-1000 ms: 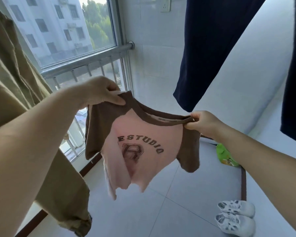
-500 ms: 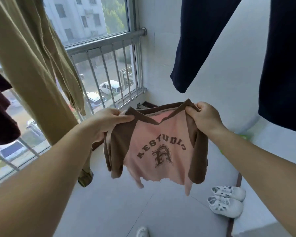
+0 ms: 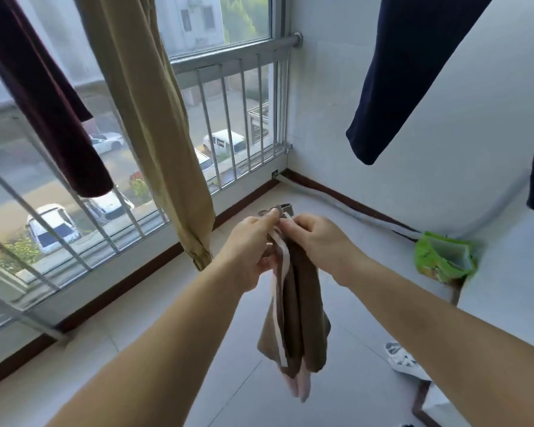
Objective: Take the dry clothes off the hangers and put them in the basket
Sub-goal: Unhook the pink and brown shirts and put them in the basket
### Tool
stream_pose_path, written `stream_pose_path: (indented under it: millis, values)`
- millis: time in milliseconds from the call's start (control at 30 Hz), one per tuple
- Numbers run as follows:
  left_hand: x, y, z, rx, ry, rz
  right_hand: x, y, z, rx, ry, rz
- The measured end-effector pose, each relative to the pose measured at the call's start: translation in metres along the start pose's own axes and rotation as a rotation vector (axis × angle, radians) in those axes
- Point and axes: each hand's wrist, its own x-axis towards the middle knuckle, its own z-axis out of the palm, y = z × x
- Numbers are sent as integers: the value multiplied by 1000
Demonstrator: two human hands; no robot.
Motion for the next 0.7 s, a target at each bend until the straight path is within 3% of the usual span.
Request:
stream_pose_path:
  millis: [133, 233, 333, 433, 533, 700]
  values:
    - [-23, 0, -32, -184, 36, -58, -11, -11, 27, -85, -127, -64]
    - [-47, -3, -68, -61, 6, 11, -15, -23, 54, -224, -177, -130]
    - [-56, -12, -113, 361, 197, 206, -22, -43, 79, -270, -225, -152]
    - [-61, -18, -161, 1037, 358, 477, -32, -67, 103, -327, -327, -191]
    - [-80, -14, -202, 1314, 282, 562, -44, -88, 131, -342, -431, -217]
    - [-112, -9, -254, 1238, 33, 507, -62, -102, 172, -274, -495, -212]
